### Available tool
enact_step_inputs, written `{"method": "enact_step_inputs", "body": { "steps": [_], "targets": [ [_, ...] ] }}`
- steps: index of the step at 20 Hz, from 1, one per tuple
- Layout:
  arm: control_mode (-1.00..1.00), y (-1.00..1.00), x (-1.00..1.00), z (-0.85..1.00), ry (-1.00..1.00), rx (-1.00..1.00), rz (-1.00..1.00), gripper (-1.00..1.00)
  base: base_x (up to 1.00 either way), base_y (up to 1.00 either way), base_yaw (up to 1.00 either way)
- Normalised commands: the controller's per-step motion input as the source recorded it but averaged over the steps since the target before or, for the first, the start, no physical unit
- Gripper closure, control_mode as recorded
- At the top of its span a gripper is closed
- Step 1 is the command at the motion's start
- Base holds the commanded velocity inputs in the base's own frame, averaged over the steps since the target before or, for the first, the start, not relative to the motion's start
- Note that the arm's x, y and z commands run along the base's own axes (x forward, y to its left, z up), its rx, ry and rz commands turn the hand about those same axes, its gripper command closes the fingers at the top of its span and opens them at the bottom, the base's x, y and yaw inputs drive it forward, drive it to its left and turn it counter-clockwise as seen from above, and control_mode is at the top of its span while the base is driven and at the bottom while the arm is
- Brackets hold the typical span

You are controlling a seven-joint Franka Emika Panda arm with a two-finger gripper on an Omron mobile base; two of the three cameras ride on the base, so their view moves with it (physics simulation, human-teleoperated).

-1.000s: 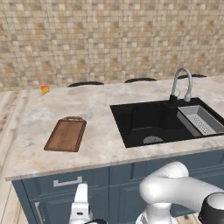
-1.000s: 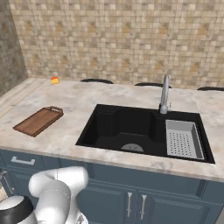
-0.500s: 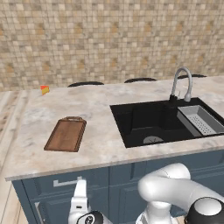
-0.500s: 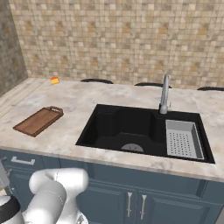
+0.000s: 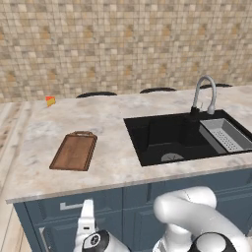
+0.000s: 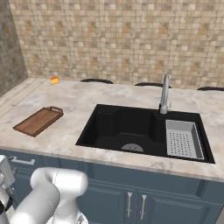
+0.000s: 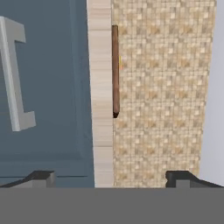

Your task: Open the drawer on the left and place the cutting tools on the cutting board.

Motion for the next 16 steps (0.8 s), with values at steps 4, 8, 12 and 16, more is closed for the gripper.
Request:
{"method": "enact_step_inputs", "body": {
  "steps": [4,8,12,16],
  "targets": [
    [-1.0,0.24,0.31,-0.4,0.0,0.0,0.0,-1.0,0.0,0.0,0.0],
    [-1.0,0.24,0.3,-0.44,0.0,0.0,0.0,-1.0,0.0,0.0,0.0],
    [-1.0,0.2,0.29,-0.45,0.0,0.0,0.0,-1.0,0.0,0.0,0.0],
    [-1.0,0.17,0.28,-0.39,-0.01,0.0,0.0,-1.0,0.0,0.0,0.0]
  ]
}}
